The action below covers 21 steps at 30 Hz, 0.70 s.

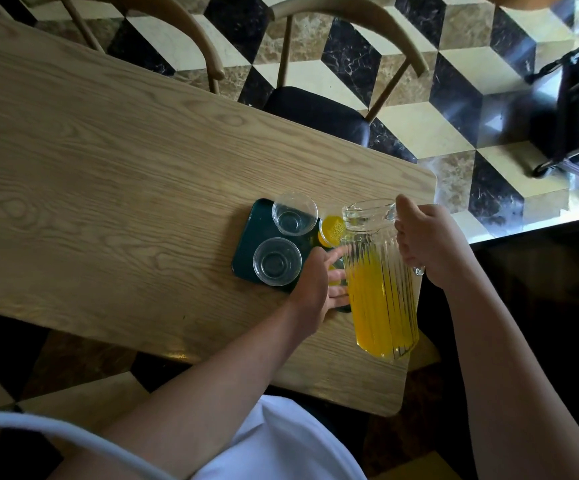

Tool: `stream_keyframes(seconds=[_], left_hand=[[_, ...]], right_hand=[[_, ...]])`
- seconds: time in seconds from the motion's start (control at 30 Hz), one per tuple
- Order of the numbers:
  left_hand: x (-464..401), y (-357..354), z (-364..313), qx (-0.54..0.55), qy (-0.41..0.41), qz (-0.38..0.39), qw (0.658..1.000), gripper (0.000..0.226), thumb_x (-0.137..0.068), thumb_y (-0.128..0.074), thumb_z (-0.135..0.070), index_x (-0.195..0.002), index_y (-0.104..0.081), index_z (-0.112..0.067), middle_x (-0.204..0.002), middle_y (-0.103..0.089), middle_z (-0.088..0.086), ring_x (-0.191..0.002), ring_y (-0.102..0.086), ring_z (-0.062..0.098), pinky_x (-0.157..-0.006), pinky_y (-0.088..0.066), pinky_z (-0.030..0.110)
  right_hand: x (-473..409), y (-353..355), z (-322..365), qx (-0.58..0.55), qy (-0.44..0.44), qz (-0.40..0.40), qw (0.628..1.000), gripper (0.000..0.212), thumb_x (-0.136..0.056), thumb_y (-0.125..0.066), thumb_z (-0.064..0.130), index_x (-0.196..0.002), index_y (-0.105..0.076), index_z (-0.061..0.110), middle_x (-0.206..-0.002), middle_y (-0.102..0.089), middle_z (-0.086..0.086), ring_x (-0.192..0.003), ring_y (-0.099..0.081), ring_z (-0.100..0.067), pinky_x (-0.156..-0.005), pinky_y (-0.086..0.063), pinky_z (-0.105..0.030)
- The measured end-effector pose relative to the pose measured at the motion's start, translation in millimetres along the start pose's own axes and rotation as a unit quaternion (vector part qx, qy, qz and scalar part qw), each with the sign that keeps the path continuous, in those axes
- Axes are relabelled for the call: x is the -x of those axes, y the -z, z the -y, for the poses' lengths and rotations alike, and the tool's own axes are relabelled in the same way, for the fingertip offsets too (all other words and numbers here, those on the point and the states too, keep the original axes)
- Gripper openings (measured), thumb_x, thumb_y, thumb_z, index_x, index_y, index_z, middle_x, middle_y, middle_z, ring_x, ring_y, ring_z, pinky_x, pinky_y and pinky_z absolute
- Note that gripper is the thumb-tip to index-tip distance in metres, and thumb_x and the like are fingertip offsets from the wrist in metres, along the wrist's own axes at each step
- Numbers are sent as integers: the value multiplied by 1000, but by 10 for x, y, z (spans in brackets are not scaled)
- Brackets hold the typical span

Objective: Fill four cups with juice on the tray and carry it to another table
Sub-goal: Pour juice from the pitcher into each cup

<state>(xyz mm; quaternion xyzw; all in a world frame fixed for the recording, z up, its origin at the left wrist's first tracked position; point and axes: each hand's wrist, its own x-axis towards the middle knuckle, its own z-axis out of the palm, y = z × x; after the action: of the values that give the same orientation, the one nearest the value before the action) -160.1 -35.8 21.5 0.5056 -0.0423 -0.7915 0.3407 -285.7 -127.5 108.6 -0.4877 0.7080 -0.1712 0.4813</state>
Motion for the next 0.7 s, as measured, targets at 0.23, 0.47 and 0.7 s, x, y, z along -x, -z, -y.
stream_keyframes(seconds=[0.23,0.47,0.7], left_hand=[[101,151,-51,17,-1,-3,1000,58,-98,-20,-33,-152,-42,-26,-151,-43,23,-127,-50,40,-95,-46,46],[120,354,-83,16,-7,-13,1000,55,-102,-15,-32,-146,-47,-27,-111,-60,5,-92,-60,22,-78,-51,38],[155,470,-135,44,10,-19,999,61,-96,-21,-33,-154,-39,-26,-145,-53,21,-121,-59,39,-93,-51,47]], right_hand=[[-23,-193,67,40,22,11,999,50,-91,-44,36,-44,-34,20,-39,-36,4,-37,-32,-17,-47,-27,-25],[-29,-410,185,58,10,27,998,41,-91,-44,33,-53,-36,21,-46,-36,0,-43,-31,-17,-46,-27,-24],[-65,-583,288,82,-12,37,996,33,-95,-43,31,-67,-42,14,-55,-37,-6,-45,-31,-17,-43,-27,-21]])
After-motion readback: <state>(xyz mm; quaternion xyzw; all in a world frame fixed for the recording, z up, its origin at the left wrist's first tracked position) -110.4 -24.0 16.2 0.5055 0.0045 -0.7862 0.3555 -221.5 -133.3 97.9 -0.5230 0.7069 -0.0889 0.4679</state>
